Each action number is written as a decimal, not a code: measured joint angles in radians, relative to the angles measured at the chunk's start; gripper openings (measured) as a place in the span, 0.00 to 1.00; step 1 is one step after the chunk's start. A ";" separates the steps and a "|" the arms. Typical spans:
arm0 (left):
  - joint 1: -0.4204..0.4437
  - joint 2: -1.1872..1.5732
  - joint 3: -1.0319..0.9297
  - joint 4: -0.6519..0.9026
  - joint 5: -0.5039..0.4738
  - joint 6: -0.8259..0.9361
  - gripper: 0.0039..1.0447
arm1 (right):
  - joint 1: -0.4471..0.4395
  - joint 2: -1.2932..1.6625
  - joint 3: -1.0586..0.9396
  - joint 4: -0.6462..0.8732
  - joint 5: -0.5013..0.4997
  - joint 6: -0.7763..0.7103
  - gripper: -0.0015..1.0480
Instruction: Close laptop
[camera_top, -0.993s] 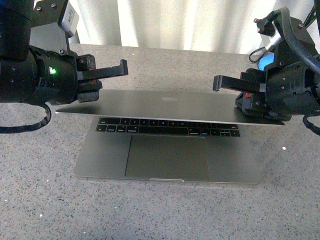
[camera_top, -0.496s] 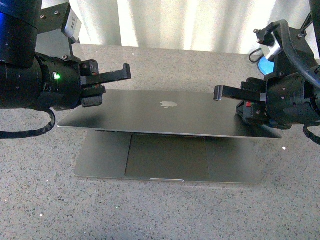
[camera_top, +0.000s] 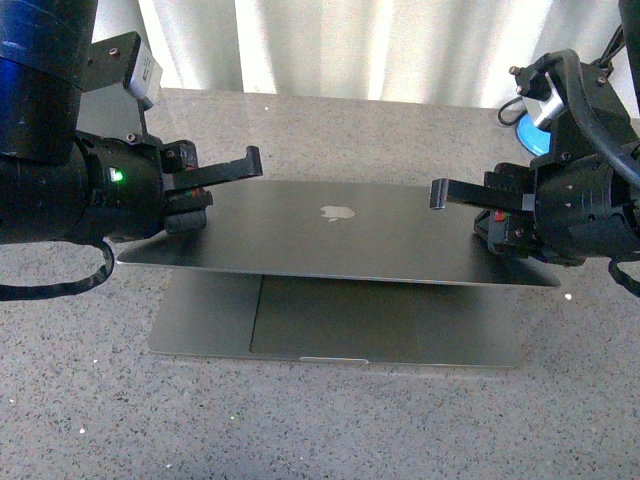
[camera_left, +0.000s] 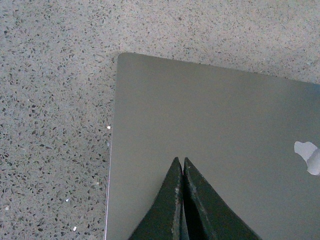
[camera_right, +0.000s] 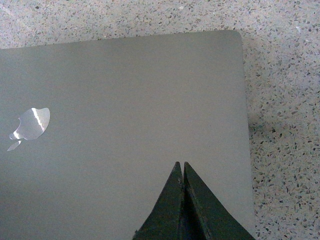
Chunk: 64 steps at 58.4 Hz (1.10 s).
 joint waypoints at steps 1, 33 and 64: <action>0.000 0.000 0.000 0.000 0.000 0.000 0.03 | 0.000 0.000 -0.001 0.001 0.000 0.000 0.01; -0.006 0.012 -0.027 0.032 0.000 -0.026 0.03 | 0.006 0.015 -0.037 0.029 0.000 0.008 0.01; -0.008 0.032 -0.065 0.070 0.000 -0.048 0.03 | 0.006 0.021 -0.040 0.031 0.000 0.007 0.01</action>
